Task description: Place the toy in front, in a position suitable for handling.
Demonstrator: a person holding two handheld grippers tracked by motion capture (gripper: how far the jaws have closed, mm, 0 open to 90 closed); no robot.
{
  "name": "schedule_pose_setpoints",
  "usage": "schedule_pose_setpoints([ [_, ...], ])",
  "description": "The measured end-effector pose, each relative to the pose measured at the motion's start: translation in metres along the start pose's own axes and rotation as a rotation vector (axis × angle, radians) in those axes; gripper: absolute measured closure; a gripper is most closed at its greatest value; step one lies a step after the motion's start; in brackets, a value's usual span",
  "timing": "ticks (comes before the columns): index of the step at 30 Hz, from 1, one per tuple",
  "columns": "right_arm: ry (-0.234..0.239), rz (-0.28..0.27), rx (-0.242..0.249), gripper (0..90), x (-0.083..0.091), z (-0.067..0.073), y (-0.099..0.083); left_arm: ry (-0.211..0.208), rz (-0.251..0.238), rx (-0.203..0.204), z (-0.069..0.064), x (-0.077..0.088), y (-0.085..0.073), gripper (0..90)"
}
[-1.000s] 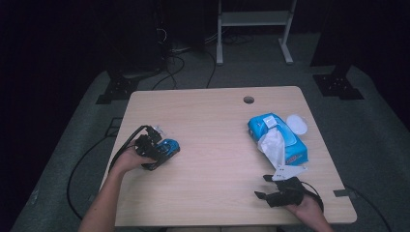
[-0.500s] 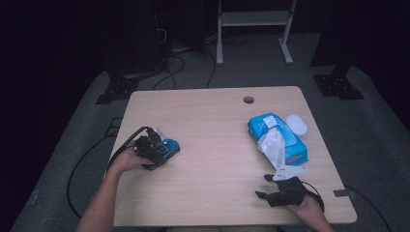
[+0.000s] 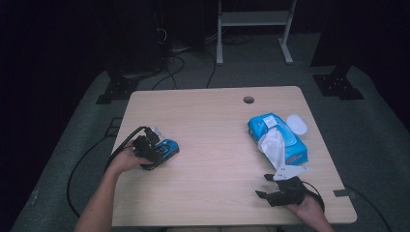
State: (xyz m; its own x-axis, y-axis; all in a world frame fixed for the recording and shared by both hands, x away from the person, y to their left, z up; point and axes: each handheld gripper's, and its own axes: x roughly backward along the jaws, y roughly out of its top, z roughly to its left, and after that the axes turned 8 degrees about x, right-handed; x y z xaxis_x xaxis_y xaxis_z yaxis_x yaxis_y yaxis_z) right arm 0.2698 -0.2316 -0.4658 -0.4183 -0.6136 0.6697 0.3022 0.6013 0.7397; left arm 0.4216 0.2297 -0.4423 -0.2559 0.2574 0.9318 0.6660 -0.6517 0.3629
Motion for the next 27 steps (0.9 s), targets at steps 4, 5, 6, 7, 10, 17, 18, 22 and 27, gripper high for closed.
schedule_pose_setpoints([
  [4,-0.001,-0.001,-0.003,29.8,0.0,0.0,0.0,0.002,-0.009,0.002,0.0,0.002,0.001,27.9],
  [5,-0.001,-0.001,-0.004,29.8,0.0,0.0,0.0,0.007,-0.011,-0.001,0.0,0.003,0.001,27.8],
  [6,-0.002,-0.001,-0.004,29.8,0.0,-0.001,0.0,0.008,-0.014,0.002,0.0,0.004,0.001,27.9],
  [7,-0.002,-0.001,-0.003,29.8,0.0,-0.001,0.0,-0.001,-0.017,0.007,0.0,0.005,0.001,27.9],
  [10,-0.003,-0.002,-0.004,29.8,0.001,-0.001,0.0,0.001,-0.027,0.009,0.0,0.007,0.001,27.9],
  [17,-0.008,-0.005,-0.007,29.8,0.001,0.0,0.0,-0.009,-0.058,0.009,0.0,0.013,0.001,27.9],
  [18,-0.008,-0.005,-0.006,29.8,0.001,0.0,0.0,-0.01,-0.065,0.013,0.0,0.014,0.0,27.9],
  [22,-0.008,-0.006,-0.002,29.8,0.001,-0.001,0.0,-0.015,-0.07,0.019,0.003,0.016,0.0,27.9],
  [27,-0.009,-0.007,-0.006,29.8,0.001,-0.001,0.0,-0.03,-0.11,0.031,0.002,0.021,0.001,27.9],
])
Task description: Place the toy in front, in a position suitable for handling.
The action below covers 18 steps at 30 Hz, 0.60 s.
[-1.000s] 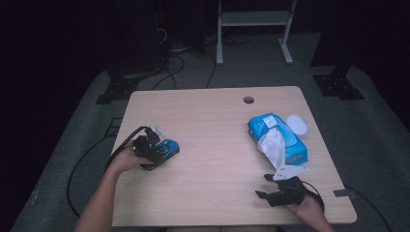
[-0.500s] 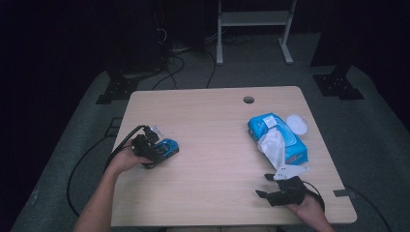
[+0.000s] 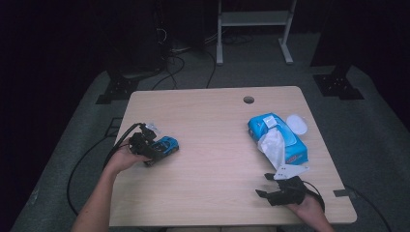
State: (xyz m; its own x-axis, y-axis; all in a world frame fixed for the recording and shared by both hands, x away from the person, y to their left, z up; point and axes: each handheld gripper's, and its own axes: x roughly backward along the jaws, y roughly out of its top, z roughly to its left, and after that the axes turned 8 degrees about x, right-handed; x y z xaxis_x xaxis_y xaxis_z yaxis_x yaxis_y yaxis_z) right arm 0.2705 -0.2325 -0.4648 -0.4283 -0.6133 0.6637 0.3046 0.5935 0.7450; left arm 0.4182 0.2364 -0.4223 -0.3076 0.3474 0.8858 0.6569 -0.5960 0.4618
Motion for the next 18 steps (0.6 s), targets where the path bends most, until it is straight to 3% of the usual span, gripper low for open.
schedule_pose_setpoints([
  [8,-0.001,-0.002,-0.002,29.8,0.0,0.0,0.0,-0.034,-0.047,-0.037,-0.013,0.005,0.006,27.9],
  [18,-0.008,-0.013,-0.011,29.8,0.002,-0.001,0.001,-0.134,-0.123,-0.152,-0.063,-0.003,0.029,28.0],
])
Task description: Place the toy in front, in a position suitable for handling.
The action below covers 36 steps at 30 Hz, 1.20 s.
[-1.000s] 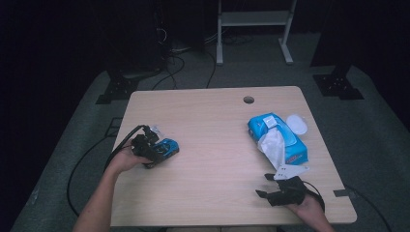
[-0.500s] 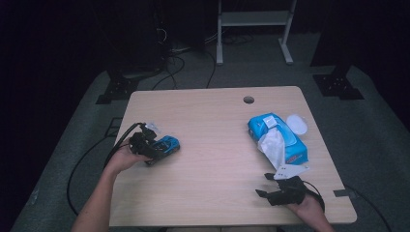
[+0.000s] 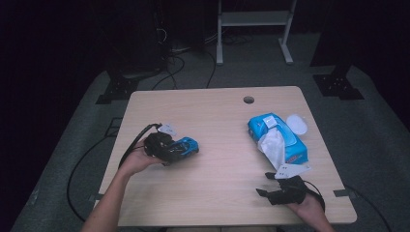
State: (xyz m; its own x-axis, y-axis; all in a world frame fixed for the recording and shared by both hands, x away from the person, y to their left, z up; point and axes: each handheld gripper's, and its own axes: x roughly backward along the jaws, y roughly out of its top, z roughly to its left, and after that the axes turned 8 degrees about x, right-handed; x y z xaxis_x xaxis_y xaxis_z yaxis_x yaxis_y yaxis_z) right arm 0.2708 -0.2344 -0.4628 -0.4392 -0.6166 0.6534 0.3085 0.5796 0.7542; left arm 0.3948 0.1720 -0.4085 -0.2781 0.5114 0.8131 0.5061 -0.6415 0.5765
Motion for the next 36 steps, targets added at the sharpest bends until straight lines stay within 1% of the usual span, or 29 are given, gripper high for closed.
schedule_pose_setpoints([
  [2,-0.004,-0.007,-0.003,29.8,0.002,-0.001,0.0,-0.015,-0.003,-0.029,-0.013,-0.008,0.006,27.9],
  [7,-0.012,-0.019,-0.008,29.8,0.005,-0.002,-0.001,-0.091,-0.023,-0.084,-0.044,-0.031,0.02,28.0],
  [11,-0.016,-0.026,-0.007,29.8,0.007,-0.002,-0.001,-0.129,-0.006,-0.134,-0.067,-0.049,0.027,28.0],
  [12,-0.016,-0.026,-0.008,29.8,0.008,-0.002,-0.001,-0.135,-0.006,-0.134,-0.071,-0.053,0.028,27.9],
  [14,-0.016,-0.028,-0.009,29.8,0.008,-0.002,-0.001,-0.126,-0.01,-0.166,-0.081,-0.063,0.027,27.9],
  [15,-0.016,-0.028,-0.01,29.8,0.009,-0.003,-0.001,-0.133,-0.01,-0.17,-0.084,-0.067,0.026,27.9],
  [16,-0.016,-0.031,-0.01,29.8,0.009,-0.003,-0.001,-0.143,-0.005,-0.175,-0.086,-0.07,0.026,27.9],
  [19,-0.016,-0.034,-0.008,29.8,0.009,-0.003,-0.001,-0.144,0.004,-0.179,-0.09,-0.076,0.024,27.9],
  [22,-0.015,-0.034,-0.003,29.8,0.009,-0.003,-0.001,-0.15,0.001,-0.183,-0.092,-0.079,0.021,27.9],
  [24,-0.015,-0.033,-0.002,29.8,0.009,-0.003,-0.001,-0.156,-0.007,-0.171,-0.092,-0.081,0.019,27.9],
  [26,-0.015,-0.031,-0.005,29.8,0.008,-0.003,-0.001,-0.157,-0.015,-0.162,-0.092,-0.082,0.017,27.8],
  [29,-0.013,-0.028,-0.006,29.7,0.007,-0.002,0.0,-0.14,-0.007,-0.18,-0.093,-0.083,0.015,27.8],
  [30,-0.011,-0.027,-0.007,29.7,0.007,-0.002,0.0,-0.139,-0.014,-0.18,-0.093,-0.083,0.014,27.8],
  [33,-0.006,-0.024,-0.006,29.6,0.006,-0.002,0.0,-0.142,-0.017,-0.169,-0.093,-0.082,0.013,27.4],
  [34,-0.005,-0.024,-0.006,29.6,0.006,-0.002,0.0,-0.143,-0.014,-0.172,-0.092,-0.081,0.012,27.0],
  [35,-0.005,-0.025,-0.007,29.5,0.006,-0.002,0.0,-0.149,-0.023,-0.16,-0.092,-0.08,0.012,25.1],
  [36,-0.005,-0.027,-0.009,29.5,0.006,-0.002,0.0,-0.152,-0.039,-0.145,-0.091,-0.078,0.011,21.2],
])
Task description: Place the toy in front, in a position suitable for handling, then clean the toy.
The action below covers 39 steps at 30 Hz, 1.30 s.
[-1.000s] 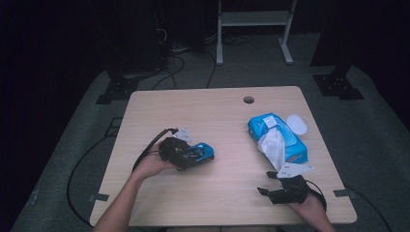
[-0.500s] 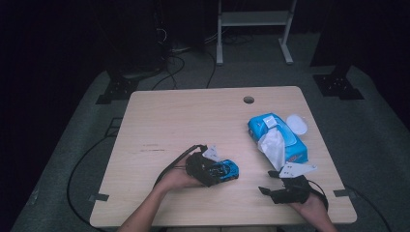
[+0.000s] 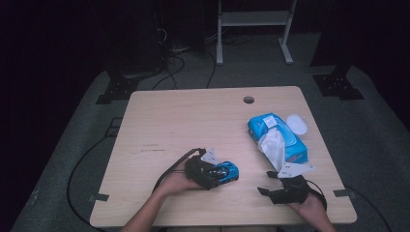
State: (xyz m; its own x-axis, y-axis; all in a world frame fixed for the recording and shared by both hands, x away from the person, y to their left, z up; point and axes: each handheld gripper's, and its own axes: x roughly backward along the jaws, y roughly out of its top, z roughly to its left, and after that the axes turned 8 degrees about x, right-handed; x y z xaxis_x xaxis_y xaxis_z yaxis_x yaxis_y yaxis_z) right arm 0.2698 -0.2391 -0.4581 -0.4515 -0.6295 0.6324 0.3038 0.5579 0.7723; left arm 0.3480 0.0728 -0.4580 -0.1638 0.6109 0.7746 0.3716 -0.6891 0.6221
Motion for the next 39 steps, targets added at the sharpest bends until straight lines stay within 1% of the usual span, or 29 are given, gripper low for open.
schedule_pose_setpoints([
  [1,-0.001,-0.004,-0.002,29.4,0.0,0.0,0.0,0.003,-0.013,0.005,0.0,0.002,0.0,19.2],
  [2,0.0,-0.005,-0.005,29.3,0.0,0.0,0.0,-0.002,-0.026,0.013,0.0,0.004,-0.001,18.4],
  [3,0.0,-0.005,-0.01,29.2,0.0,0.0,0.0,-0.003,-0.031,0.013,-0.001,0.006,-0.002,17.1],
  [5,0.004,-0.008,-0.018,29.2,0.0,0.0,0.001,0.012,-0.029,0.016,-0.003,0.008,-0.005,13.3],
  [9,0.004,-0.014,-0.016,29.2,0.001,0.001,0.003,0.012,-0.051,0.03,-0.006,0.014,-0.014,9.6],
  [12,0.004,-0.019,-0.025,29.2,0.002,0.001,0.003,0.004,-0.079,0.041,-0.005,0.021,-0.021,9.2],
  [15,0.005,-0.013,-0.028,29.2,0.0,0.001,0.003,0.013,-0.108,0.04,-0.005,0.027,-0.025,9.1],
  [17,0.007,-0.011,-0.027,29.2,-0.001,0.003,0.003,0.009,-0.128,0.043,-0.005,0.031,-0.026,9.0],
  [18,0.006,-0.013,-0.021,29.2,-0.001,0.003,0.004,0.014,-0.138,0.044,-0.005,0.032,-0.026,9.0],
  [20,0.003,-0.026,-0.021,29.2,-0.001,0.004,0.005,0.019,-0.143,0.033,-0.005,0.034,-0.025,9.0],
  [23,0.005,-0.024,-0.034,28.9,-0.002,0.003,0.007,0.019,-0.163,0.036,-0.005,0.036,-0.025,9.0],
  [25,0.002,-0.03,-0.03,28.9,-0.002,0.004,0.008,0.027,-0.16,0.032,-0.005,0.036,-0.025,8.6],
  [29,-0.014,-0.043,-0.027,28.9,0.001,0.004,0.011,0.034,-0.159,0.039,-0.004,0.036,-0.027,8.3],
  [30,-0.017,-0.05,-0.026,28.9,0.002,0.003,0.012,0.036,-0.157,0.036,-0.003,0.036,-0.027,8.3],
  [31,-0.019,-0.055,-0.029,28.9,0.003,0.002,0.014,0.037,-0.159,0.041,-0.004,0.037,-0.028,8.3],
  [33,-0.018,-0.065,-0.033,28.9,0.004,-0.001,0.018,0.048,-0.155,0.036,-0.004,0.038,-0.03,8.3],
  [37,-0.03,-0.08,-0.016,28.9,0.01,-0.004,0.028,0.063,-0.157,0.037,-0.003,0.039,-0.031,8.3],
  [39,-0.046,-0.092,-0.01,28.9,0.015,-0.008,0.032,0.067,-0.155,0.036,-0.003,0.038,-0.031,8.3],
])
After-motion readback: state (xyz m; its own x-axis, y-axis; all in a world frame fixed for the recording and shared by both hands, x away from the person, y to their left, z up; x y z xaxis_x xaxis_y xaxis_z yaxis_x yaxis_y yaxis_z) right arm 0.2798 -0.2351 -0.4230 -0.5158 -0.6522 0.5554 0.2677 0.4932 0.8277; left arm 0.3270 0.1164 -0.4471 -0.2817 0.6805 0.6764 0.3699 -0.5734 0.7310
